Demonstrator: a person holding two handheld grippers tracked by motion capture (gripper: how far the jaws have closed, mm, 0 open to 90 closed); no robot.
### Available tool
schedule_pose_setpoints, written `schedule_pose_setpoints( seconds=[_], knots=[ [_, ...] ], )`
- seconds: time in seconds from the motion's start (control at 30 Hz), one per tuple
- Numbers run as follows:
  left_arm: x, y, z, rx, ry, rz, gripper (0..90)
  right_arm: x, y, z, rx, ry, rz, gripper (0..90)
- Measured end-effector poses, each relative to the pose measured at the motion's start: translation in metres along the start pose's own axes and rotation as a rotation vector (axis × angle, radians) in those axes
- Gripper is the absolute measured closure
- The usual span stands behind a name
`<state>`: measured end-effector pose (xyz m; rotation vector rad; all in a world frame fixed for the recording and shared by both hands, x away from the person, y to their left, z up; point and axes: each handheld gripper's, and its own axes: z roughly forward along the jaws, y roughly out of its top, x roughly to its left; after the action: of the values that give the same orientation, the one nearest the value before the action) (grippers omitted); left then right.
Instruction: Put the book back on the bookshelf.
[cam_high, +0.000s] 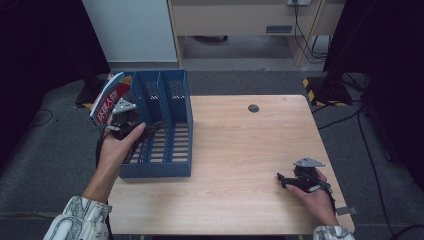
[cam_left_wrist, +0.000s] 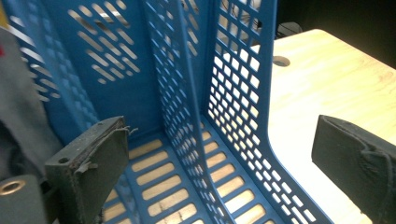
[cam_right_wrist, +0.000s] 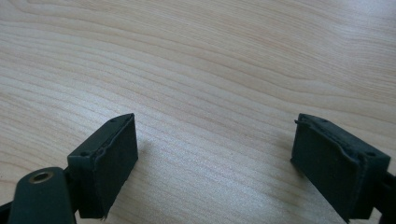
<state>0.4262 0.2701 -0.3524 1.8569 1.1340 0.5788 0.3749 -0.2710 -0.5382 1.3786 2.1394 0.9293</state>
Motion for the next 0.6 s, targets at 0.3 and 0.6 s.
schedule_pose_setpoints(
  seconds=[0.3,0.6],
  knots=[
    [-0.010,-0.010,0.013,0.019,-0.026,-0.005,3.3,0.000,0.000,0.000,0.000,0.002,-0.004,13.6],
    [-0.026,-0.019,0.028,0.040,-0.051,0.011,3.4,0.001,0.000,0.000,0.001,0.003,-0.002,13.2]
  ],
)
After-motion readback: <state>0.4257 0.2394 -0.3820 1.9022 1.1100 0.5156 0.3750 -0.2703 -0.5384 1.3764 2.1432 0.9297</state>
